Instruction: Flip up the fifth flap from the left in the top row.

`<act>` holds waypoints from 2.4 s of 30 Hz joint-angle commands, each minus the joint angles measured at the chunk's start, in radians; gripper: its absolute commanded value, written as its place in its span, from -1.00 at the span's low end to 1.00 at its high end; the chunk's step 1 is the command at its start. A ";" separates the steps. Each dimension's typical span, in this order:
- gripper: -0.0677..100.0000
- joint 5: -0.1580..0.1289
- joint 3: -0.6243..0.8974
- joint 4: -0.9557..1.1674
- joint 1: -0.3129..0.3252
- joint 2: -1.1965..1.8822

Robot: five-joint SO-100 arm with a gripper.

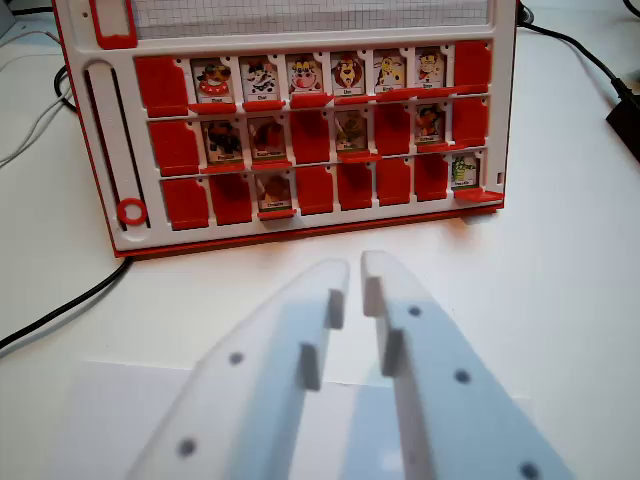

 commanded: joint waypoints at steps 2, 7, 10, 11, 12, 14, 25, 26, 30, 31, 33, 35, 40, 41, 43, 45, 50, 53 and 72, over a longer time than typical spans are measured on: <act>-0.98 0.011 -0.104 -0.035 -0.002 0.005; -0.97 0.009 -0.100 -0.038 -0.002 0.005; -0.97 0.009 -0.098 -0.038 -0.002 0.005; -0.97 0.009 -0.098 -0.037 -0.002 0.005; -0.97 0.009 -0.097 -0.035 -0.002 0.005; -0.97 0.009 -0.097 -0.034 -0.002 0.005; -0.97 0.012 -0.098 -0.025 -0.002 0.005; -0.97 0.012 -0.098 -0.025 -0.002 0.005; -0.97 0.012 -0.098 -0.025 -0.002 0.005; -0.97 0.012 -0.100 -0.025 -0.002 0.005; -0.97 0.012 -0.103 -0.021 -0.002 0.005; -0.97 0.012 -0.103 -0.018 -0.002 0.005; -0.97 0.012 -0.107 -0.012 -0.002 0.005; -0.97 0.012 -0.107 -0.011 0.000 0.005; -0.97 0.012 -0.109 -0.008 0.000 0.005; -0.97 0.012 -0.109 -0.006 0.000 0.005; -0.97 0.015 -0.106 -0.014 0.003 0.005; -0.97 0.015 -0.103 -0.031 0.009 0.005; -0.97 -0.057 0.035 -0.385 0.150 -0.310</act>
